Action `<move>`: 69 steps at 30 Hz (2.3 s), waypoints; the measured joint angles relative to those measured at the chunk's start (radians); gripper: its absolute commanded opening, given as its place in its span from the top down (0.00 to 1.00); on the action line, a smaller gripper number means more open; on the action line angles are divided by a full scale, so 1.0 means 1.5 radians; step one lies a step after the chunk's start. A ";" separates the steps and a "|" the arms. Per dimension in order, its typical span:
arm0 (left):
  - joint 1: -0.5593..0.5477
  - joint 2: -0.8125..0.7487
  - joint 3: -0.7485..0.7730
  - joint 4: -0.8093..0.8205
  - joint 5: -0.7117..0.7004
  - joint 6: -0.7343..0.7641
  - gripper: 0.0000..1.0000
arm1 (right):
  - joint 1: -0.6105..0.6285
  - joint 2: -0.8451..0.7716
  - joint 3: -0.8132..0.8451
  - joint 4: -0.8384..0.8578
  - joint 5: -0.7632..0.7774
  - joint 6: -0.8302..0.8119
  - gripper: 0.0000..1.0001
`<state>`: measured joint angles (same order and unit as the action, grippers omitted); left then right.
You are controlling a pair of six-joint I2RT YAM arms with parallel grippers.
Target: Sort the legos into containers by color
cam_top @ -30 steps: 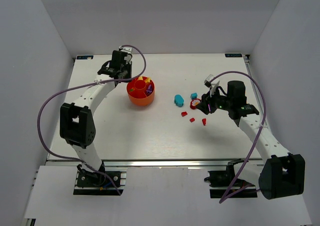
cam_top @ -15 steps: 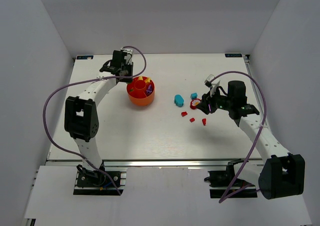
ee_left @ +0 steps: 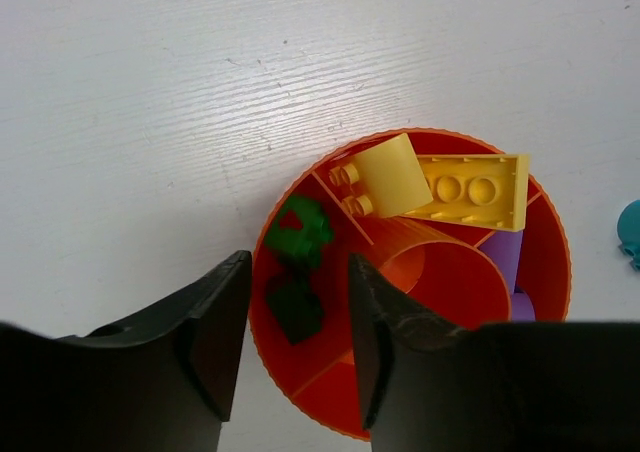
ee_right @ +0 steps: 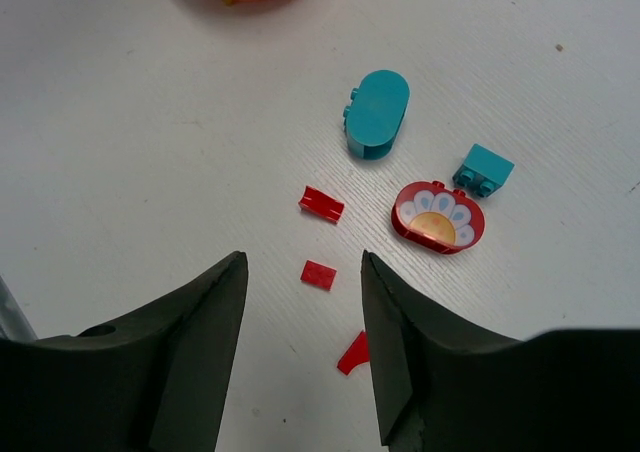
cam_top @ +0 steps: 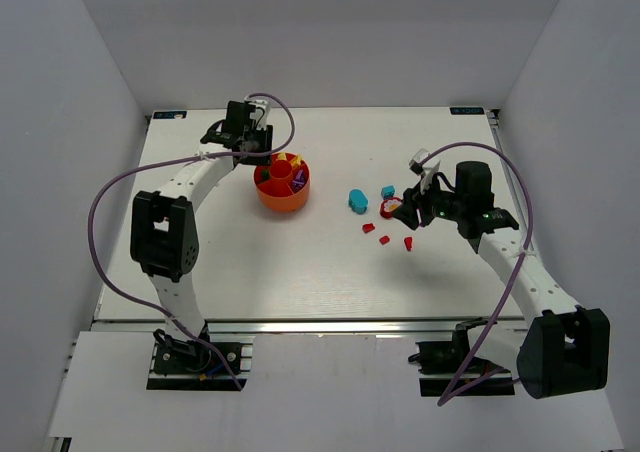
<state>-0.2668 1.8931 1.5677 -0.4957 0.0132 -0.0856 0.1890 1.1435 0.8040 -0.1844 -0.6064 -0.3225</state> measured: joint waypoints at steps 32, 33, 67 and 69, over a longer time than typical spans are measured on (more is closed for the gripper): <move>-0.003 -0.467 -0.405 0.122 0.297 -0.048 0.28 | 0.011 0.338 0.217 -0.316 -0.022 -0.896 0.14; -0.003 -0.476 -0.405 0.122 0.297 -0.047 0.28 | 0.012 0.360 0.238 -0.327 -0.014 -0.919 0.16; -0.002 -0.504 -0.405 0.124 0.292 -0.038 0.27 | 0.044 0.618 0.481 -0.466 0.098 -1.005 0.31; -0.002 -0.504 -0.405 0.124 0.293 -0.038 0.27 | 0.043 0.618 0.483 -0.466 0.106 -0.999 0.31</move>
<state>-0.2703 1.1378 0.9596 -0.3099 0.4522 -0.1425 0.2543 2.0705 1.5284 -0.8837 -0.4469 -1.8210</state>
